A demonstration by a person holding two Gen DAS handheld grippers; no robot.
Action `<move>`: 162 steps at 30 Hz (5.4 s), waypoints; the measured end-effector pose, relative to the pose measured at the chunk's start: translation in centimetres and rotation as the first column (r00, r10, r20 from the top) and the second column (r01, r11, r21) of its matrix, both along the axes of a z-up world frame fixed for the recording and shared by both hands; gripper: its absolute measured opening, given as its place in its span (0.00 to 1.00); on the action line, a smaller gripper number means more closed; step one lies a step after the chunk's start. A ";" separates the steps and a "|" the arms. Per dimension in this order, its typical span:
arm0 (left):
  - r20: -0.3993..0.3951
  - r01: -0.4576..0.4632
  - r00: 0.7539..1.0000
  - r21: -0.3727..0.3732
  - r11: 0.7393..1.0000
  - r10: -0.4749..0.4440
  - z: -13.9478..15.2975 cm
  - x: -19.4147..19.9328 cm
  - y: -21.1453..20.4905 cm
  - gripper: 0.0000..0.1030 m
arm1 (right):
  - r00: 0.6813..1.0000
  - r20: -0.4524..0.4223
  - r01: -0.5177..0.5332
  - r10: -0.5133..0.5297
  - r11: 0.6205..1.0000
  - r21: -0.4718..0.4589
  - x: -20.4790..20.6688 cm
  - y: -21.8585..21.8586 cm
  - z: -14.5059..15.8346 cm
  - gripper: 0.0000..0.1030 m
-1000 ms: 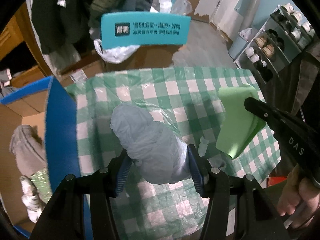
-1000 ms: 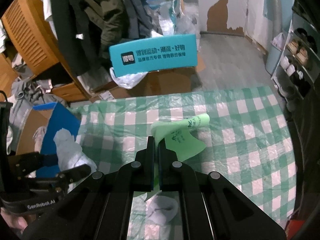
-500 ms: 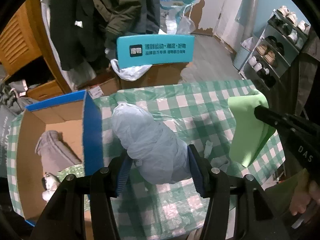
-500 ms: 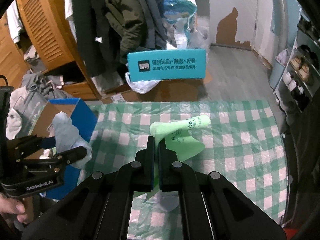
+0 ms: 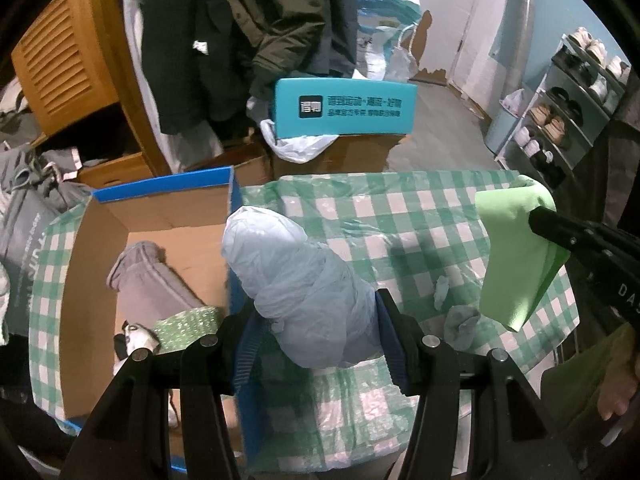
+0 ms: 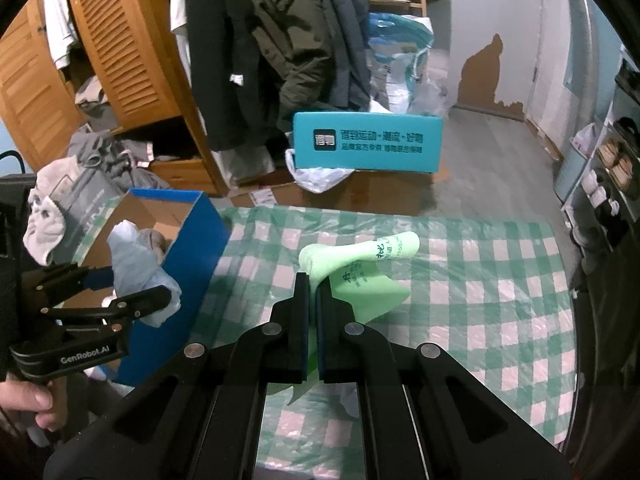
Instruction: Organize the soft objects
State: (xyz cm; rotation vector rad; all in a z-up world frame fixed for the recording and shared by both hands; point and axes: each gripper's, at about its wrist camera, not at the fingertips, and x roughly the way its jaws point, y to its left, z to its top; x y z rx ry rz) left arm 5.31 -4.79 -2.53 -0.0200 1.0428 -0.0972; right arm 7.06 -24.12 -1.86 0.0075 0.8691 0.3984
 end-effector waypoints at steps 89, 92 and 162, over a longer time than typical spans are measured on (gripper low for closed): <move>-0.012 -0.375 0.927 0.013 0.927 0.375 -2.1 -4.0 19.8 0.75 | 0.903 -0.076 -0.428 0.423 0.901 -0.069 0.3 25.7 -1.5 0.51; -0.008 -0.367 0.930 0.002 0.930 0.367 -1.8 -4.1 19.5 0.75 | 0.911 -0.070 -0.409 0.405 0.911 -0.056 0.6 25.0 -1.0 0.54; -0.048 0.008 0.999 0.009 1.000 -0.007 -2.9 0.5 0.1 0.75 | 0.990 -0.137 -0.029 0.014 0.993 -0.112 3.1 1.7 -3.4 0.58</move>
